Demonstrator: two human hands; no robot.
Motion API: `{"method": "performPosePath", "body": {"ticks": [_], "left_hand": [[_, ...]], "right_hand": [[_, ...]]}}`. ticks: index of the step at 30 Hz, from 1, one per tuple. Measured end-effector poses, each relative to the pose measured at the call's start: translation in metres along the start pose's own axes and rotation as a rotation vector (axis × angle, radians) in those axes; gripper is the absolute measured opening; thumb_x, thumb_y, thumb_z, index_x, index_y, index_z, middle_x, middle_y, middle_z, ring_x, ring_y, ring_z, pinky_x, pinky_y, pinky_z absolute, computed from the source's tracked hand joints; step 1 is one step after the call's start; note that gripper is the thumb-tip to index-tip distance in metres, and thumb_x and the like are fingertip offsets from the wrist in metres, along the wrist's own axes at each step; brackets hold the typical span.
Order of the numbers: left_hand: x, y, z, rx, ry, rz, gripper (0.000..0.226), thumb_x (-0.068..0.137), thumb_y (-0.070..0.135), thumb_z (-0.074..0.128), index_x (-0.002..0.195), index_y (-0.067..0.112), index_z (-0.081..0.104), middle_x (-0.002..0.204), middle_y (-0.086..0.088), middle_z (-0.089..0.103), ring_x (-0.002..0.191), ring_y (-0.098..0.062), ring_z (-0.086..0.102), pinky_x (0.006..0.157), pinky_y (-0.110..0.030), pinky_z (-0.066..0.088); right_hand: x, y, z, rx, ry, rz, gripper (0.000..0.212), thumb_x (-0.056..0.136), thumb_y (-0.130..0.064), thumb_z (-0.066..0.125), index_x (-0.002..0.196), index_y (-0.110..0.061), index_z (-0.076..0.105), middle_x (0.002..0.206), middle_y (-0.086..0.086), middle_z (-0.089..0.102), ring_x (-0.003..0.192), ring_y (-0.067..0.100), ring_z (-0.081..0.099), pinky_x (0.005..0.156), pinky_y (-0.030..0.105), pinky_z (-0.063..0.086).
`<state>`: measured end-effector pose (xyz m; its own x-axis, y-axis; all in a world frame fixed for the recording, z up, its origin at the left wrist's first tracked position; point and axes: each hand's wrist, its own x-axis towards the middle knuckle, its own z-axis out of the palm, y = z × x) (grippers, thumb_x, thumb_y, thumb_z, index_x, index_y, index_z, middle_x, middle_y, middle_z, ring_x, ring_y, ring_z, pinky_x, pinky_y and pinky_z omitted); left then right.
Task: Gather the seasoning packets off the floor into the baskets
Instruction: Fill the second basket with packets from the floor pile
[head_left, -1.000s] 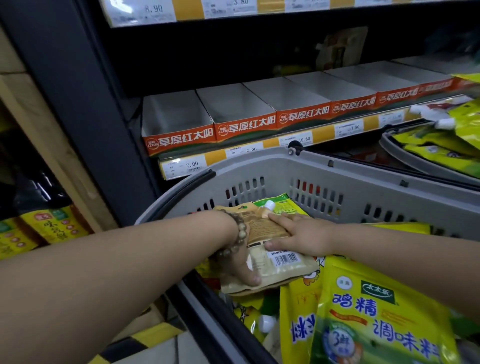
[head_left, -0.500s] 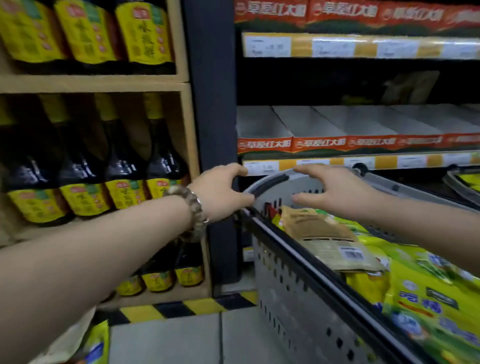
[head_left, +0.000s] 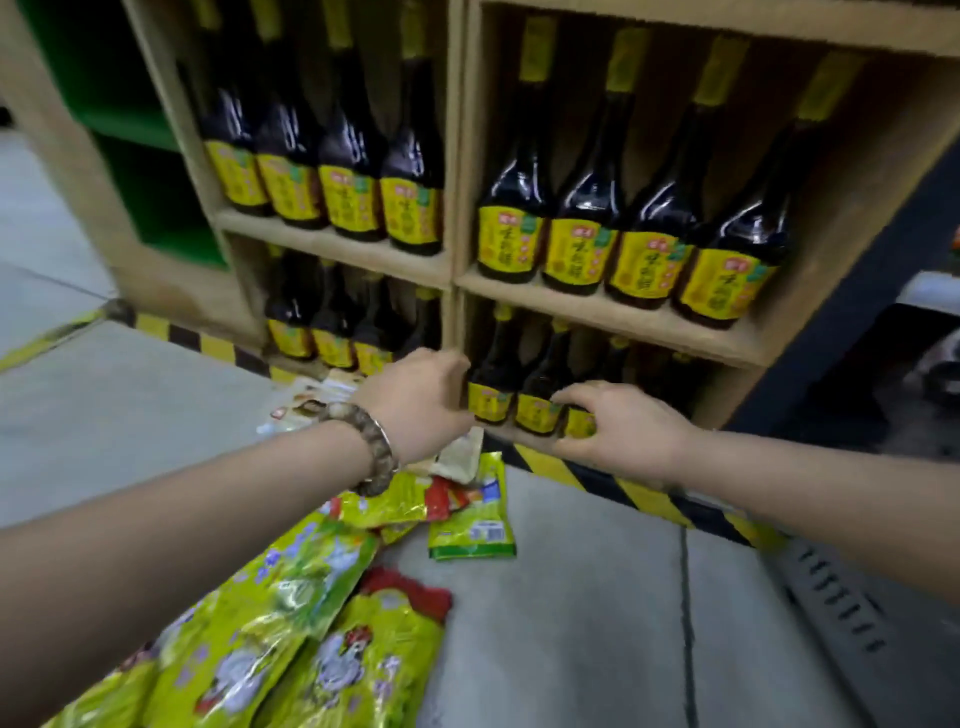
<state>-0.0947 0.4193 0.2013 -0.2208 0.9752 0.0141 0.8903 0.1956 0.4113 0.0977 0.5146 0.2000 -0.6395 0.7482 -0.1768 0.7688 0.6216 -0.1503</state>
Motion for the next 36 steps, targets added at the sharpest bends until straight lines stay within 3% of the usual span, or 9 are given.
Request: {"method": "performPosePath", "body": {"ticks": [5,8,14,19,25,28,30,33,36], "left_hand": [[-0.008,-0.073,0.025,0.046,-0.026,-0.198,0.055,0.084,0.035,0.06,0.134,0.026,0.042,0.134,-0.005,0.046,0.119,-0.026,0.05,0.094,-0.033,0.042],[-0.009,-0.098,0.043,0.039,-0.054,-0.269,0.053,0.083,0.033,0.059,0.133,0.026,0.043,0.134,-0.006,0.047,0.118,-0.028,0.051,0.094,-0.037,0.044],[-0.013,-0.117,0.081,0.11,-0.16,-0.345,0.053,0.087,0.031,0.055,0.137,0.027,0.037,0.137,-0.003,0.044,0.12,-0.027,0.049,0.1,-0.043,0.04],[-0.024,-0.135,0.101,0.07,-0.178,-0.384,0.053,0.091,0.031,0.053,0.14,0.027,0.034,0.142,-0.002,0.04,0.123,-0.025,0.047,0.096,-0.038,0.044],[-0.042,-0.146,0.122,-0.107,-0.149,-0.445,0.051,0.091,0.024,0.052,0.139,0.025,0.036,0.135,-0.004,0.049,0.117,-0.023,0.052,0.093,-0.037,0.046],[-0.051,-0.149,0.124,-0.294,-0.091,-0.513,0.049,0.091,0.02,0.054,0.138,0.025,0.038,0.134,-0.002,0.05,0.114,-0.02,0.055,0.089,-0.034,0.048],[-0.057,-0.151,0.12,-0.573,0.012,-0.582,0.058,0.09,0.018,0.059,0.14,0.026,0.033,0.138,-0.004,0.045,0.116,-0.02,0.053,0.087,-0.034,0.049],[-0.069,-0.149,0.121,-0.993,0.133,-0.656,0.083,0.084,0.018,0.067,0.148,0.027,0.014,0.151,-0.004,0.027,0.134,-0.023,0.037,0.09,-0.032,0.043],[-0.079,-0.151,0.128,-1.124,0.157,-0.696,0.098,0.08,0.02,0.07,0.15,0.027,0.003,0.156,-0.004,0.016,0.141,-0.021,0.024,0.102,-0.033,0.037]], "right_hand": [[0.052,-0.039,0.074,0.071,-0.118,-0.034,0.054,0.083,-0.046,0.064,0.132,-0.026,0.051,0.133,0.001,0.056,0.121,0.021,0.052,0.087,0.029,0.043],[0.079,-0.047,0.103,-0.054,-0.146,-0.051,0.056,0.084,-0.046,0.06,0.134,-0.024,0.047,0.135,0.004,0.053,0.122,0.023,0.05,0.087,0.032,0.044],[0.133,-0.063,0.155,-0.241,-0.079,-0.151,0.04,0.088,-0.037,0.052,0.123,-0.017,0.052,0.124,0.008,0.057,0.114,0.029,0.055,0.088,0.038,0.045],[0.186,-0.085,0.206,-0.467,-0.061,-0.277,0.041,0.093,-0.018,0.047,0.134,-0.014,0.045,0.135,0.012,0.05,0.127,0.03,0.044,0.106,0.048,0.03],[0.188,-0.085,0.231,-0.397,0.02,-0.335,0.037,0.093,-0.002,0.039,0.128,-0.007,0.047,0.124,0.013,0.058,0.113,0.028,0.058,0.083,0.036,0.05],[0.179,-0.081,0.211,-0.182,0.138,-0.193,0.025,0.094,-0.004,0.045,0.119,-0.005,0.047,0.11,0.016,0.064,0.1,0.035,0.064,0.075,0.039,0.049],[0.165,-0.079,0.198,0.141,0.311,-0.062,0.021,0.096,-0.006,0.044,0.115,-0.004,0.053,0.102,0.02,0.065,0.093,0.04,0.062,0.07,0.041,0.045],[0.136,-0.079,0.184,0.612,0.508,0.0,0.016,0.096,-0.009,0.046,0.103,-0.007,0.061,0.093,0.017,0.066,0.09,0.036,0.06,0.071,0.039,0.042],[0.111,-0.083,0.174,1.049,0.471,0.033,0.02,0.094,-0.012,0.049,0.082,-0.026,0.057,0.082,0.0,0.062,0.084,0.025,0.059,0.076,0.039,0.046]]}}
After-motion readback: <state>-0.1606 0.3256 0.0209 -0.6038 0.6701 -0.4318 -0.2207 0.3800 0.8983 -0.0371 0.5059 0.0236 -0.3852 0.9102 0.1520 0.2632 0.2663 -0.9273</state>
